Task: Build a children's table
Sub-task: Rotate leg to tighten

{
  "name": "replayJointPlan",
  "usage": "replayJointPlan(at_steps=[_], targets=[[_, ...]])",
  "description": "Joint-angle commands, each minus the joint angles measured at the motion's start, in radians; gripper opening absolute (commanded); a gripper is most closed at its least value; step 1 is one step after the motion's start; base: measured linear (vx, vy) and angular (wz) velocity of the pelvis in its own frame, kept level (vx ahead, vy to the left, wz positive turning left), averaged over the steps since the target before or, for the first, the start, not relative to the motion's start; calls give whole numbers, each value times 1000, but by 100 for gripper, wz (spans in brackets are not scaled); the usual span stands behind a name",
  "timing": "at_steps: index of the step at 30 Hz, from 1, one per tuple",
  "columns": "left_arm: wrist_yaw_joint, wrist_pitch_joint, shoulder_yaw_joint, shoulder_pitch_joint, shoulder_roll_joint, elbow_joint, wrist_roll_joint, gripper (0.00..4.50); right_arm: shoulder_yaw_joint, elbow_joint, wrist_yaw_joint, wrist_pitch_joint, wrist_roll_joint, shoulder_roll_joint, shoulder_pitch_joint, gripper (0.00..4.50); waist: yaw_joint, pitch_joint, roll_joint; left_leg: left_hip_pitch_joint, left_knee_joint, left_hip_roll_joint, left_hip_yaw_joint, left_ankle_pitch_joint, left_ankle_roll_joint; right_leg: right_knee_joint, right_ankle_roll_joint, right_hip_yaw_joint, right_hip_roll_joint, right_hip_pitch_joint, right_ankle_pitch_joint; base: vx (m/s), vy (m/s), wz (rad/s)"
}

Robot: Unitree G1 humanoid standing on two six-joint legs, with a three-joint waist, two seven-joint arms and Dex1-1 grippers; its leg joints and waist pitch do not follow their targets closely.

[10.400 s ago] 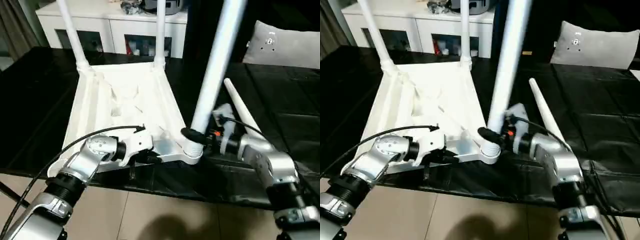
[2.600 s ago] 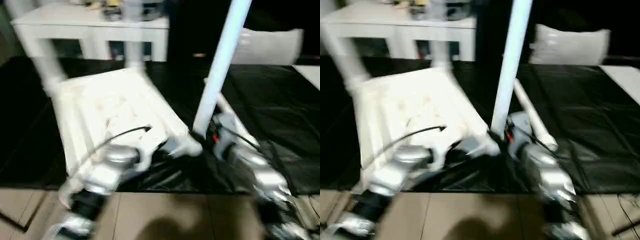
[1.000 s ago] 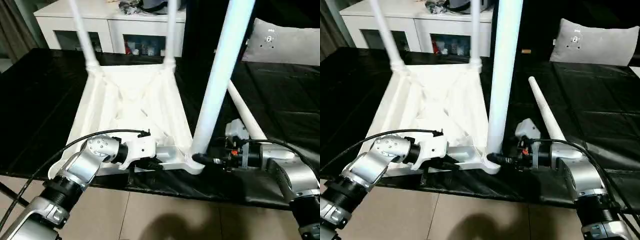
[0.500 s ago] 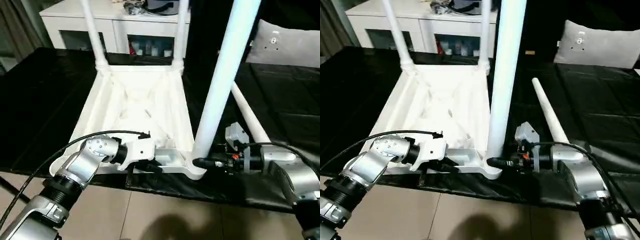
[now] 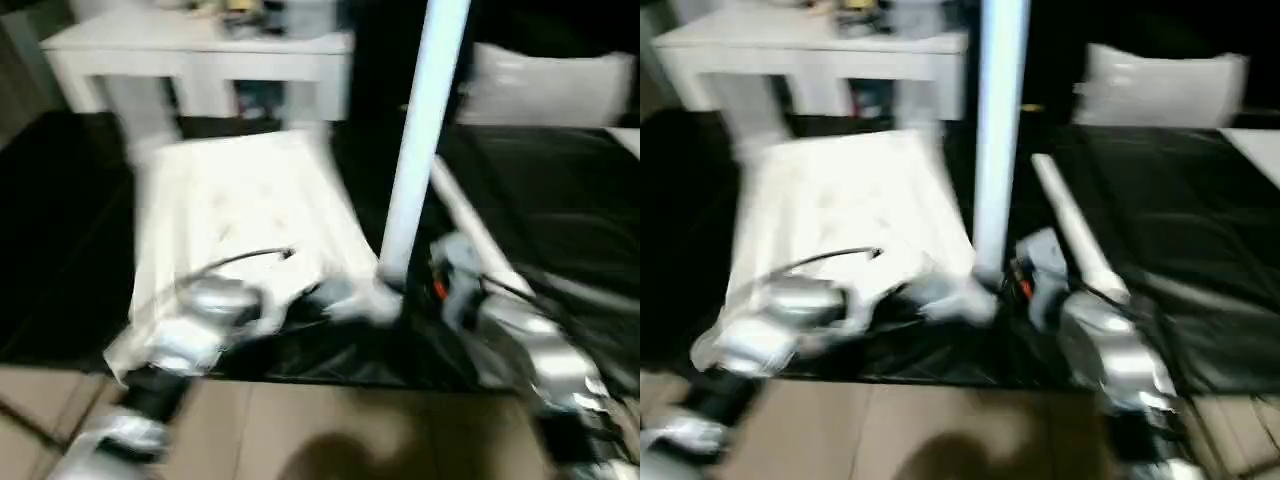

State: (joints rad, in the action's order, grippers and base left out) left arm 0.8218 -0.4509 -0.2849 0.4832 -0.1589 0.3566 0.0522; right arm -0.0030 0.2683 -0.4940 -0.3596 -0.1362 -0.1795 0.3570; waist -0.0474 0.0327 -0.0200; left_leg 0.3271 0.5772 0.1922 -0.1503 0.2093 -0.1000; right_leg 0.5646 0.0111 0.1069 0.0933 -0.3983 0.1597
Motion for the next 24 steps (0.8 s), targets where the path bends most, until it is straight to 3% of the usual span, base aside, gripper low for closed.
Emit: replayJointPlan(at_steps=[1,2,5,7,9,12,15,16,20,24], targets=[[-30,-15,-8,28,47,-20,-53,0,41,86,67,-44,17,42,-5,200,1,-39,2,11,-68,6,7,342,22,-119,3,-9,48,40,669,0,0,0],[-91,-30,11,43,92,-11,-49,0,16,138,149,-43,16,79,24,200,6,-41,3,19,-74,13,11,335,35,-115,18,-9,50,47,606,0,0,0],[-178,-39,31,61,155,-6,-31,0,-28,213,220,-8,-4,130,69,200,18,-40,-1,14,-75,14,8,351,42,-117,48,-6,49,43,557,0,0,0],[-202,-49,29,61,173,-19,-14,0,-48,240,232,17,-5,148,88,253,12,-44,3,20,-78,18,7,317,51,-108,65,-13,51,49,501,0,0,0],[-206,-53,9,56,171,-31,11,0,-62,254,242,29,-6,157,98,269,10,-45,1,27,-81,22,7,281,57,-96,94,-22,53,52,438,0,0,0],[-204,-52,-12,47,138,-32,33,0,-60,235,234,54,-2,155,87,287,0,-52,2,23,-76,26,-3,212,68,-78,150,-34,52,50,321,0,0,0],[-199,-37,-18,50,110,-20,36,0,-58,228,214,79,-7,143,82,320,-6,-52,1,26,-71,23,-8,184,77,-74,165,-38,53,50,299,0,0,0],[-192,-30,-19,51,98,-15,36,0,-58,222,202,85,-10,135,78,325,-8,-55,-2,32,-69,21,-7,163,79,-67,168,-39,55,56,283,0,0,0],[-160,21,-18,50,65,7,46,0,-51,191,122,128,-11,85,59,347,-18,-54,-5,29,-67,25,-11,139,86,-65,172,-38,52,55,267,0,0,0],[-81,71,-46,35,2,15,53,0,-37,101,-85,161,-45,-32,3,391,-24,-54,-4,29,-66,28,-12,145,91,-64,174,-36,51,57,268,0,0,0]])
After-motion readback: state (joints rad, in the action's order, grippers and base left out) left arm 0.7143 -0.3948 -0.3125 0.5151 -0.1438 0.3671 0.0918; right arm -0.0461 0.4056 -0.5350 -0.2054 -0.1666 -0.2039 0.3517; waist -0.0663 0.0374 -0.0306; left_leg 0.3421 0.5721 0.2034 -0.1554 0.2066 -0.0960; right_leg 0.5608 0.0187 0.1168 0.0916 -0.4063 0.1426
